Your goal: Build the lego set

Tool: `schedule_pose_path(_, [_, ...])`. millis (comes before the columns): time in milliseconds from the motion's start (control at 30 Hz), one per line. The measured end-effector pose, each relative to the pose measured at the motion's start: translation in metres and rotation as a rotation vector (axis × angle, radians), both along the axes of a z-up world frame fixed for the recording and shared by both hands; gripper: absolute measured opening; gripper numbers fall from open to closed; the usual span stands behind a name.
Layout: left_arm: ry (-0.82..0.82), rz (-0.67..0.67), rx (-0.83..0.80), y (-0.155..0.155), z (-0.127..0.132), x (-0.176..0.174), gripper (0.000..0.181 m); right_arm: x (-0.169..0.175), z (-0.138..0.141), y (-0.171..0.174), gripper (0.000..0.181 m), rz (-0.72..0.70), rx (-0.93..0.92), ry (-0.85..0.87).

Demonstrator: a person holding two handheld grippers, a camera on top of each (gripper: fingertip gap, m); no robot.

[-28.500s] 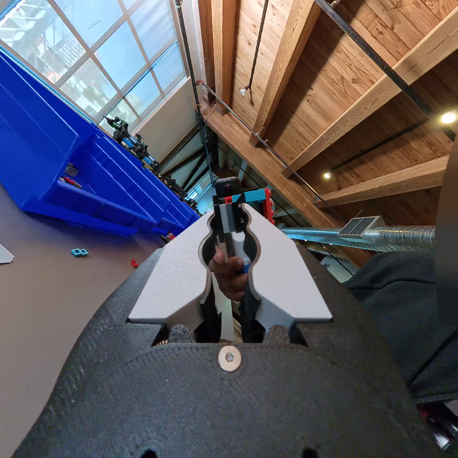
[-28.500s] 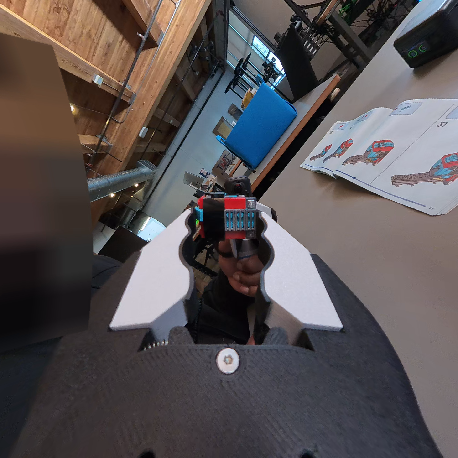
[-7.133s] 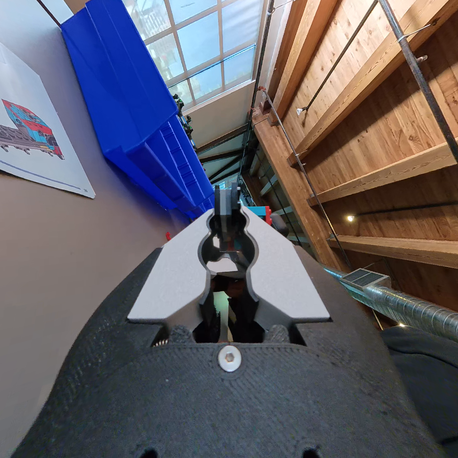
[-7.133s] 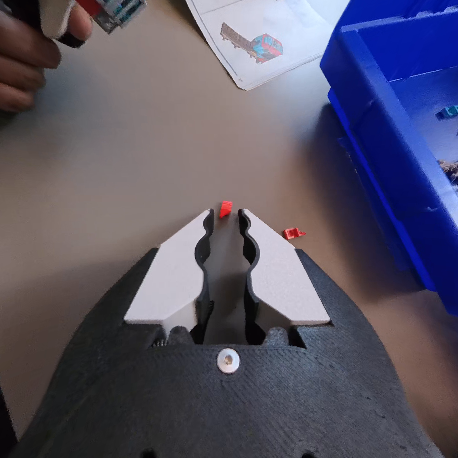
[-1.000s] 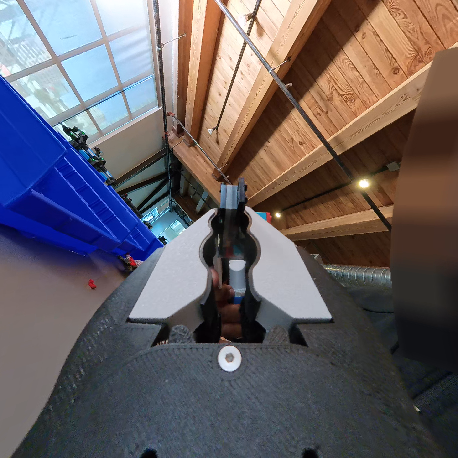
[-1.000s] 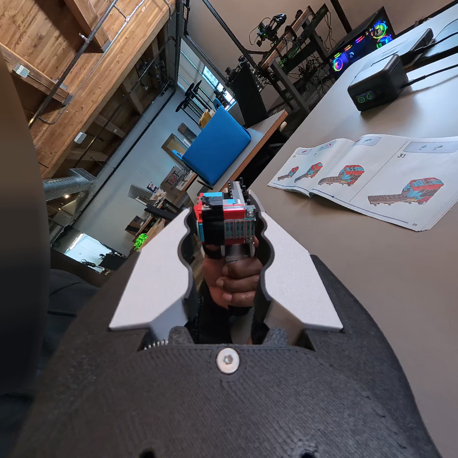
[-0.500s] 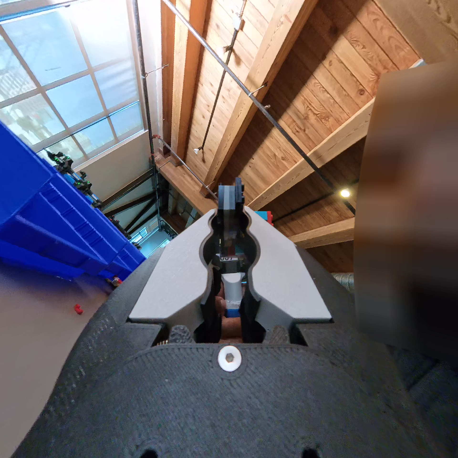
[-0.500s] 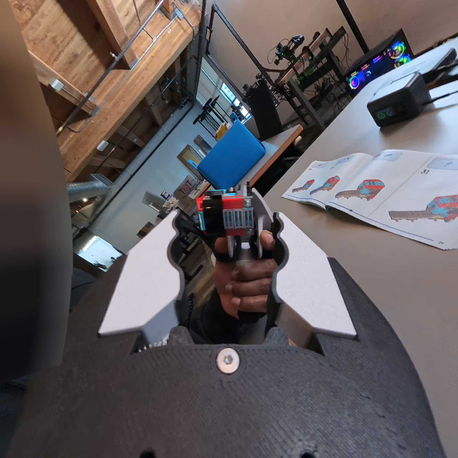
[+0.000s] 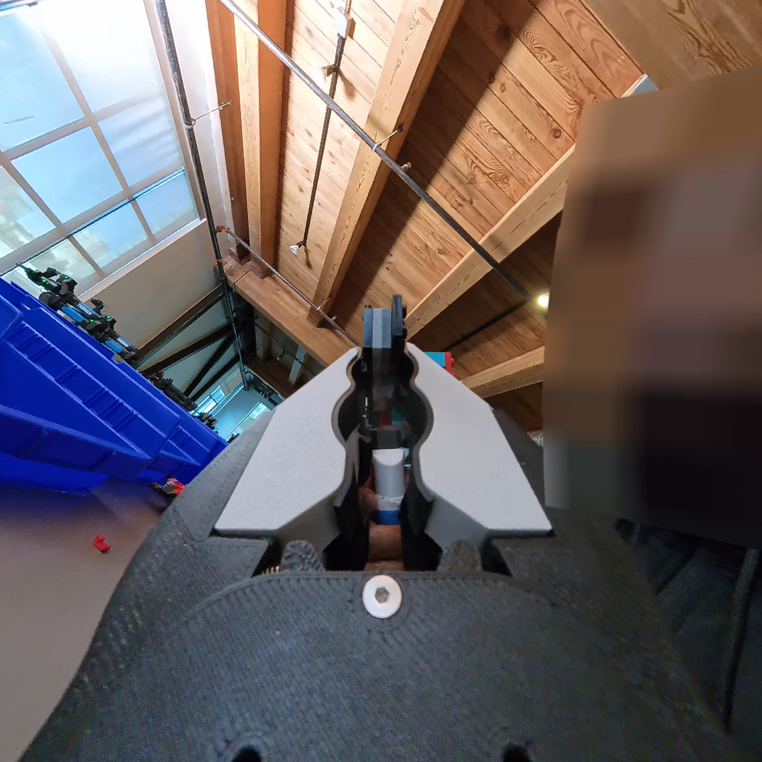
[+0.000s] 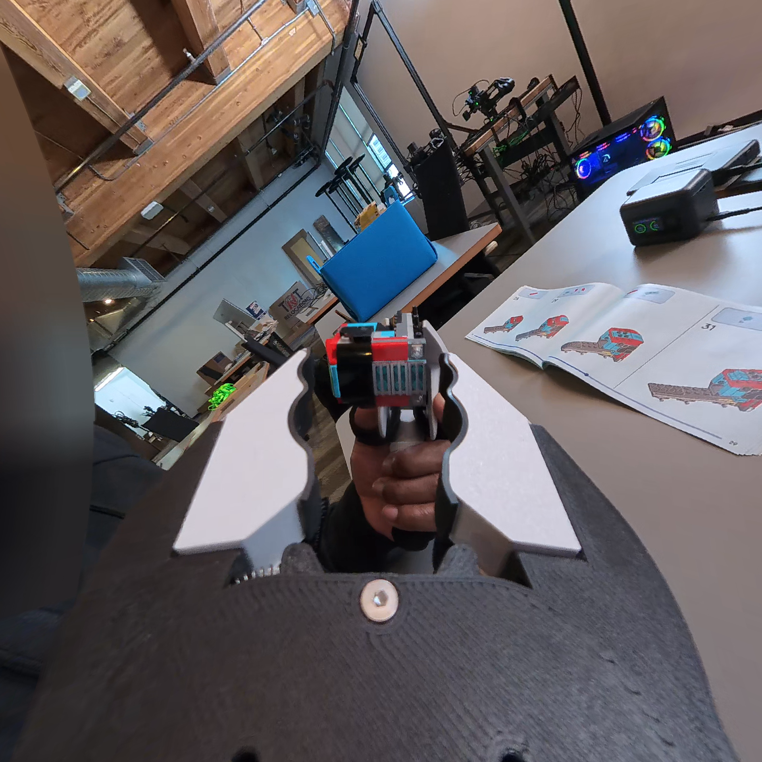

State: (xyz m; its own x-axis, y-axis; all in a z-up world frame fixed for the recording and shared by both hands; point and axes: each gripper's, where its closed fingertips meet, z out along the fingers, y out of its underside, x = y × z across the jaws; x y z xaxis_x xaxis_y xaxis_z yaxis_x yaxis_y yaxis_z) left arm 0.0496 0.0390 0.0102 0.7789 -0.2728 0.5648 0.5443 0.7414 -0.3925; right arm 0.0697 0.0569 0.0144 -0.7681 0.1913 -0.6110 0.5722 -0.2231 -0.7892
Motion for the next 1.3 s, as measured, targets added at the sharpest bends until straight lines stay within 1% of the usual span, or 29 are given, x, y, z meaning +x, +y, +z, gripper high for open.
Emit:
schedule_pose_path(133, [0.018,0.0,-0.022,0.003,0.0,0.003,0.015,0.001,0.002,0.001,0.047,-0.012,-0.004,0.022])
schedule_pose_path(433, [0.008,0.012,-0.04,0.003,-0.002,0.0,0.015,-0.002,-0.001,0.001,0.046,-0.033,0.002,0.026])
schedule_pose_path(567, [-0.028,0.019,-0.055,0.004,-0.007,-0.005,0.015,-0.008,-0.006,0.002,0.047,-0.044,-0.014,-0.03])
schedule_pose_path(633, [-0.08,0.026,-0.074,0.006,-0.014,-0.012,0.016,-0.016,-0.012,0.006,0.047,-0.071,-0.01,-0.076])
schedule_pose_path(667, [-0.117,0.033,-0.069,0.005,-0.017,-0.017,0.015,-0.022,-0.018,0.008,0.051,-0.083,0.0,-0.106])
schedule_pose_path(700, [-0.155,0.038,-0.064,0.004,-0.021,-0.022,0.015,-0.024,-0.023,0.009,0.068,-0.068,0.009,-0.128])
schedule_pose_path(733, [-0.192,0.041,-0.061,0.003,-0.026,-0.027,0.015,-0.024,-0.026,0.011,0.078,-0.046,0.005,-0.146])
schedule_pose_path(767, [-0.228,0.047,-0.06,0.002,-0.031,-0.031,0.015,-0.026,-0.028,0.016,0.084,-0.039,-0.005,-0.154])
schedule_pose_path(800, [-0.261,0.055,-0.063,0.0,-0.036,-0.035,0.015,-0.031,-0.034,0.024,0.083,-0.058,0.008,-0.148])
schedule_pose_path(867, [-0.318,0.073,-0.08,-0.003,-0.045,-0.042,0.014,-0.044,-0.053,0.047,0.083,-0.131,0.111,-0.09])
schedule_pose_path(933, [-0.366,0.087,-0.103,-0.005,-0.054,-0.047,0.015,-0.061,-0.082,0.081,0.079,-0.239,0.3,-0.011])
schedule_pose_path(1000, [-0.396,0.094,-0.127,-0.004,-0.061,-0.05,0.015,-0.075,-0.11,0.118,0.066,-0.331,0.515,0.082])
schedule_pose_path(1067, [-0.415,0.091,-0.146,-0.002,-0.065,-0.051,0.015,-0.083,-0.135,0.145,0.051,-0.364,0.708,0.147])
schedule_pose_path(1100, [-0.421,0.086,-0.156,0.001,-0.067,-0.052,0.015,-0.083,-0.145,0.151,0.043,-0.347,0.774,0.166])
schedule_pose_path(1200, [-0.431,0.07,-0.178,0.008,-0.07,-0.051,0.015,-0.089,-0.171,0.164,0.037,-0.329,0.946,0.176])
schedule_pose_path(1300, [-0.428,0.06,-0.197,0.011,-0.071,-0.05,0.015,-0.09,-0.184,0.167,0.034,-0.309,1.007,0.176])
